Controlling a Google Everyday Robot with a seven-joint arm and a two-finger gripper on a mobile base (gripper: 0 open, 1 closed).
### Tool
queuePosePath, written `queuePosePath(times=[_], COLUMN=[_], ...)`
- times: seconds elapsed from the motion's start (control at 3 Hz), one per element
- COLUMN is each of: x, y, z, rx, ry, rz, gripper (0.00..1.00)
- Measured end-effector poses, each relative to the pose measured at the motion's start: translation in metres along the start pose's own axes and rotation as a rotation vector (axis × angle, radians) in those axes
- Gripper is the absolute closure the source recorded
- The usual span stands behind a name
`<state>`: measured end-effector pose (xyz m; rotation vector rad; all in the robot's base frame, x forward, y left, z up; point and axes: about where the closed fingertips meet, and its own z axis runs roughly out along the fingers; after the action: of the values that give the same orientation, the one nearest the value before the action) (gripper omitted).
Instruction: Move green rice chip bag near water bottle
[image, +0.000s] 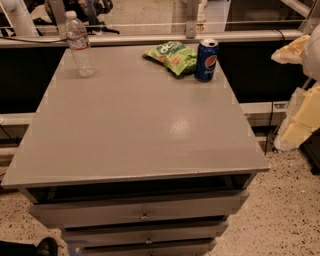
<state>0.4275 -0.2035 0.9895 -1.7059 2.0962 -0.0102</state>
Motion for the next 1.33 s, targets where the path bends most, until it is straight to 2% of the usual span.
queuePosePath(times=[0.33,0.67,1.0,1.33], x=[0.0,-0.016,-0.049,-0.083], y=[0.0,-0.019,-0.06,-0.115], z=[0.0,0.009,0.042,0.08], rx=[0.0,0.034,0.083,0.15], ry=[0.0,-0.066,-0.162,-0.219], rz=[0.0,0.003,0.007,0.019], gripper=[0.0,0.0,0.0,0.0])
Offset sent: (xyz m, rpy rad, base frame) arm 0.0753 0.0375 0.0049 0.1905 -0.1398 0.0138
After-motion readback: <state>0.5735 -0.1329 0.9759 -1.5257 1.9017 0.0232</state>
